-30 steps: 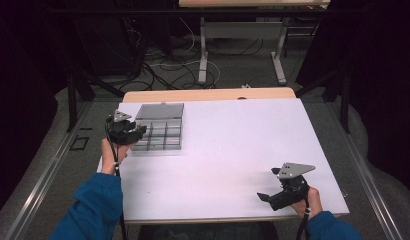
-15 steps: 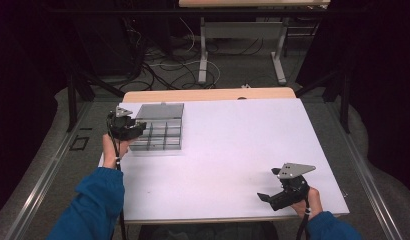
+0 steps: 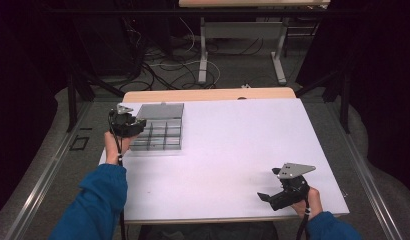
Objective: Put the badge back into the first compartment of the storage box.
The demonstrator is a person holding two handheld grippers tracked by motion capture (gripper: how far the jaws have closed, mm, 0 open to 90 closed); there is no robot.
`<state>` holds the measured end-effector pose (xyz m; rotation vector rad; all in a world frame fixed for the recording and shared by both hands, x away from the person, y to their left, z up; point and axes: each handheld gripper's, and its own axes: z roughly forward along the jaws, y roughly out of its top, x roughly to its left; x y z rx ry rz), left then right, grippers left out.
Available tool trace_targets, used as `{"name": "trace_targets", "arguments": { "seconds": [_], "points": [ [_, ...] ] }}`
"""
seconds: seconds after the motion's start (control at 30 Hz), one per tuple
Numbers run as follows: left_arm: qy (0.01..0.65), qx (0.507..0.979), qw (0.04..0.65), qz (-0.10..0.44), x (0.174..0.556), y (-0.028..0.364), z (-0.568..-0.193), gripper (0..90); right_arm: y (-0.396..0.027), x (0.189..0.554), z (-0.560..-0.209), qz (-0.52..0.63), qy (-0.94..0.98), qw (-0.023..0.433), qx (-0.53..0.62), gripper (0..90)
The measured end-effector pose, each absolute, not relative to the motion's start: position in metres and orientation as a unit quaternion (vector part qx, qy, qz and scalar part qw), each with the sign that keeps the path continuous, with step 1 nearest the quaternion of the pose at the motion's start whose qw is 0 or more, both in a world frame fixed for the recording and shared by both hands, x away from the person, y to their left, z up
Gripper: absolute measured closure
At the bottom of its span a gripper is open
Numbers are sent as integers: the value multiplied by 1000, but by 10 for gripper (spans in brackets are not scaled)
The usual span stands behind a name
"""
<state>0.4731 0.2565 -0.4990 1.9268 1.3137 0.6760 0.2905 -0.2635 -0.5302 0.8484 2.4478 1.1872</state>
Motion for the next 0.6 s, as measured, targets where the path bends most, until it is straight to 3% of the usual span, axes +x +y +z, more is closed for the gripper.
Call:
{"name": "trace_targets", "arguments": {
  "seconds": [0.6],
  "points": [
    [517, 749, 328, 253, 485, 254, -515, 509, -264, 291, -531, 408, 853, 138, 295, 0]
  ]
}}
